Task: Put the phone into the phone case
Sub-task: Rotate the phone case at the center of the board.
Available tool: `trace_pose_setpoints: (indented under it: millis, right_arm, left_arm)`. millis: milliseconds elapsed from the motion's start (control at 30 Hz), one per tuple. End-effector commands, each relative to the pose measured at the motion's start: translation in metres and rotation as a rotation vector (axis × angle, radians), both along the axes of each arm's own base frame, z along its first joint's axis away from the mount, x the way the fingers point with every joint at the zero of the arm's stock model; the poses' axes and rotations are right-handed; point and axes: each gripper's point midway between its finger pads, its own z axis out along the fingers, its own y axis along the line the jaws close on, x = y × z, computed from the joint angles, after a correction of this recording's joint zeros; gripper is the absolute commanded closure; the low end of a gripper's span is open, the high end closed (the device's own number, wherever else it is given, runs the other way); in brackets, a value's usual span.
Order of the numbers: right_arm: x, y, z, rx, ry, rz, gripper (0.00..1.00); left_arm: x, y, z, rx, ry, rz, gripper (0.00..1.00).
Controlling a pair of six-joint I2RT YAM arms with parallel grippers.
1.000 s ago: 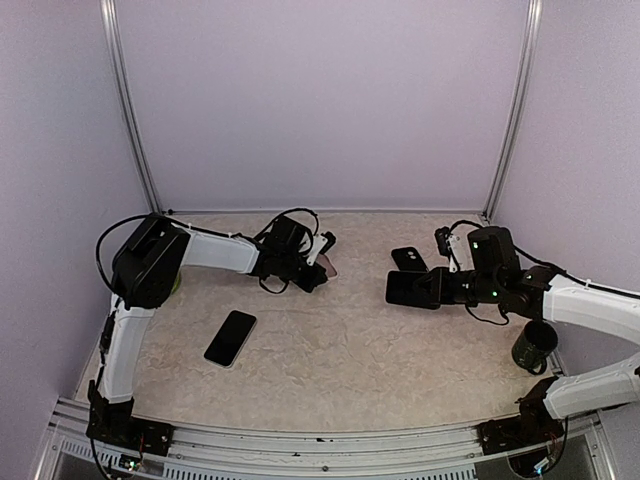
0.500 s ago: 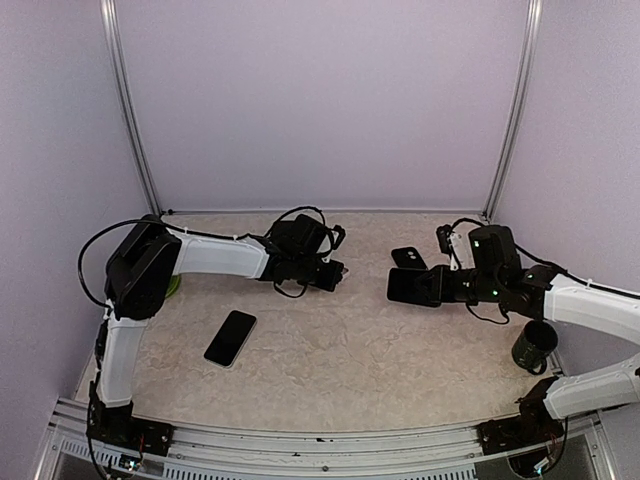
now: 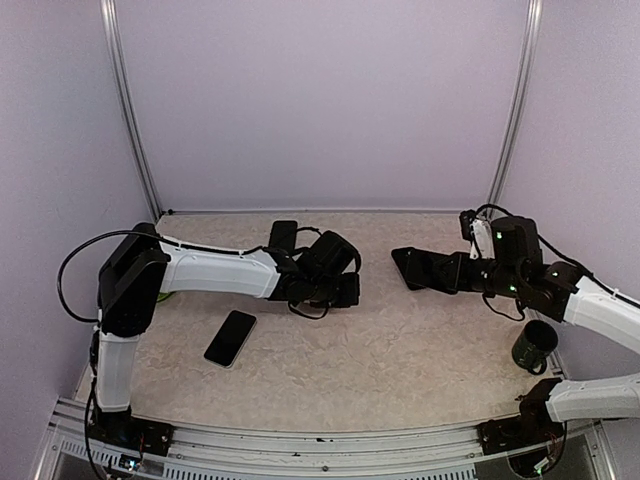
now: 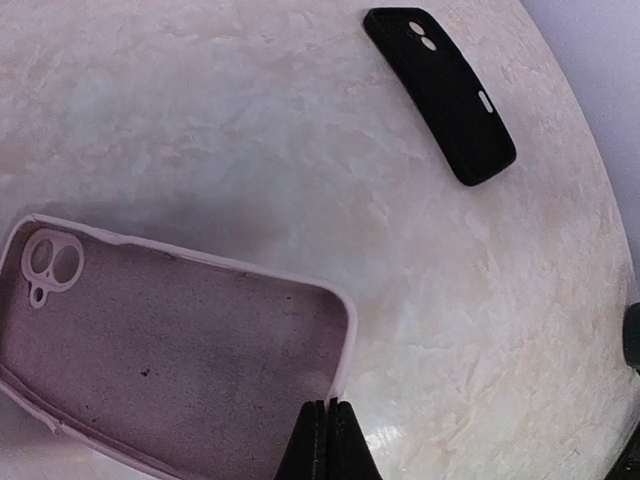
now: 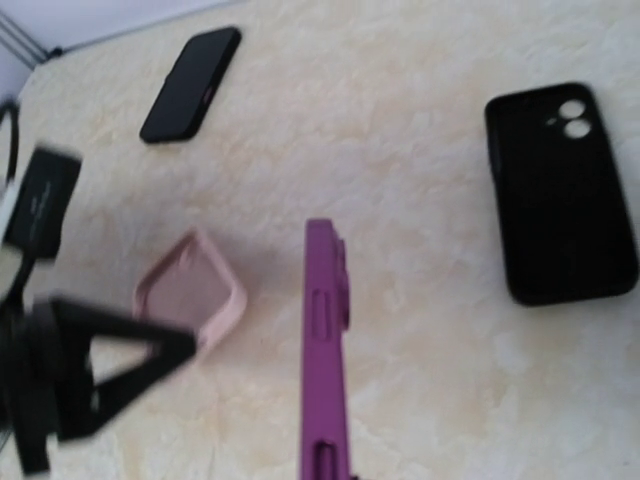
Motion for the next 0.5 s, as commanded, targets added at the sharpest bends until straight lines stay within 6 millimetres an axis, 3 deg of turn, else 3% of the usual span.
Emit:
trace_pose_setpoints:
  millis: [0,133,467]
  right_arm:
    - [0.007,-0.013,0.035,0.018,-0.088,-0.059,1.00]
    - [0.006,-0.017,0.041,0.020,-0.098,-0.073,1.00]
    - [0.005,-0.020,0.039,0.018,-0.086,-0.084,1.00]
  left_arm:
    - [-0.030,-0.021,0.022,-0.102,0.044,0.079,1.00]
    - [-0.043,-0.044,0.018,-0.136,0.071,0.062,1.00]
    - [-0.045,-0.060,-0.004,-0.204,0.130,0.041,0.93]
